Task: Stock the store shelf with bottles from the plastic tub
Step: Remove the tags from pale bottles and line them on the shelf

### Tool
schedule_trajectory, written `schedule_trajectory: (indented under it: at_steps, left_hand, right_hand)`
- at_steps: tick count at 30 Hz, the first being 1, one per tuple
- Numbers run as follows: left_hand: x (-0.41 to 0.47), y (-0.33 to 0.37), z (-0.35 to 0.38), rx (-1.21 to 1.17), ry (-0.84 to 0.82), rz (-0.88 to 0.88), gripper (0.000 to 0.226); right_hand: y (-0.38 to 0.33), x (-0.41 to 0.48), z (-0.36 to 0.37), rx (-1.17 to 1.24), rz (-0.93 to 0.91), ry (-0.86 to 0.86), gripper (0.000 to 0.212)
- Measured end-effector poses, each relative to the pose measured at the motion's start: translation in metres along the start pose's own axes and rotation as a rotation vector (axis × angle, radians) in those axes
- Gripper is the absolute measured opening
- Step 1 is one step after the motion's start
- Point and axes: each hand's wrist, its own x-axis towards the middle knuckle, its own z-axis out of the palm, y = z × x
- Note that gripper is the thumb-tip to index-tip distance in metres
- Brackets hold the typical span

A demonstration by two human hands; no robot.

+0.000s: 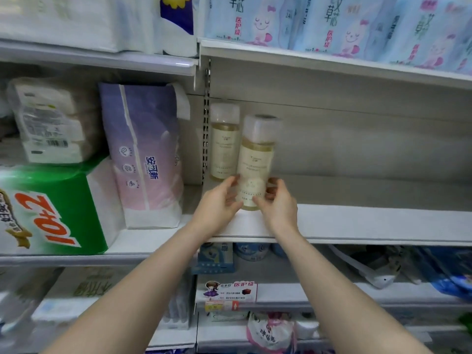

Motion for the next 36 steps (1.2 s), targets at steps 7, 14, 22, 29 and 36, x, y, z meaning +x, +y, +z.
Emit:
schedule_trajectory:
  at_steps: [7,14,22,29,36]
  left_hand:
    - [0.042,-0.012,0.011,0.062,-0.031,-0.08,0.069]
    - [0.064,-0.018,0.023,0.1,-0.045,-0.161,0.074]
    - [0.077,-0.016,0.037,0.056,-0.002,-0.214,0.077]
    - [0.086,-0.017,0.045,0.05,0.038,-0.237,0.079]
    - [0.087,-0.013,0.049,0.017,0.083,-0.278,0.077]
  right_hand:
    - [0.01,0.053,0.01,-0.03,0.062,-0.083,0.044]
    - [0.014,0.083,0.013,0.005,0.087,-0.138,0.045]
    - [0.015,0.105,0.015,-0.047,0.082,-0.192,0.045]
    - [0.02,0.118,0.016,-0.046,0.05,-0.224,0.047]
    - [0.025,0.123,0.016,-0.025,0.043,-0.239,0.049]
